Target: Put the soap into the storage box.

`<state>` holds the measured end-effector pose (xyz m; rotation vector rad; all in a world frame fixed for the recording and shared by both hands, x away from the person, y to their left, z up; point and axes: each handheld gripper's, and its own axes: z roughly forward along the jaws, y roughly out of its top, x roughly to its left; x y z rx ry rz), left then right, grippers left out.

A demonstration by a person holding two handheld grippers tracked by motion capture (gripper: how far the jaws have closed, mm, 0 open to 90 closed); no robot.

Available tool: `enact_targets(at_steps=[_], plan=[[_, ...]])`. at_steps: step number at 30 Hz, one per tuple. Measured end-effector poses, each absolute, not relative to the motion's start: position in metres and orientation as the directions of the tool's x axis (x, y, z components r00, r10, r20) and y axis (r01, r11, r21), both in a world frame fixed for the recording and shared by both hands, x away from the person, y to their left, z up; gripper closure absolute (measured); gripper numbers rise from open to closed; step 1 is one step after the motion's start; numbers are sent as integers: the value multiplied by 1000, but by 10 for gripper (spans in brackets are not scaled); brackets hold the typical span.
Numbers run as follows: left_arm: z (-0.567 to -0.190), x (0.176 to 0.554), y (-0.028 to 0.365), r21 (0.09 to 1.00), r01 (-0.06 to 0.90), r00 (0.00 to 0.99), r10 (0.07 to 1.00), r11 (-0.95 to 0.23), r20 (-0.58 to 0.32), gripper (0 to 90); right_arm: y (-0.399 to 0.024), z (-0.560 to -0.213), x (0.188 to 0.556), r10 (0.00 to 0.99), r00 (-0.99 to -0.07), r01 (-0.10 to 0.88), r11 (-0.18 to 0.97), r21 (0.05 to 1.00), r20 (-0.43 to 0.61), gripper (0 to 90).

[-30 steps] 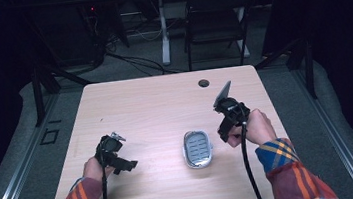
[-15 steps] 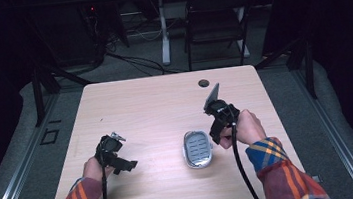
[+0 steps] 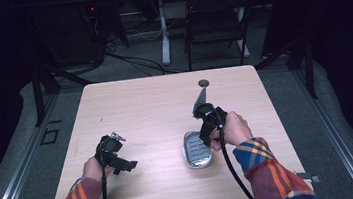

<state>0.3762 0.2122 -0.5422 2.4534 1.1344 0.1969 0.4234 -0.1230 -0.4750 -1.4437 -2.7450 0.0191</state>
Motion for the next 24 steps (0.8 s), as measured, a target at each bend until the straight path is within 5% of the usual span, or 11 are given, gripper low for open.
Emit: enact_targets(at_steps=[24], plan=[[-542,376,211,433,691,660,749,-579,-51,1,-94,-485,424,831,-556,831,556,-18,16,383]])
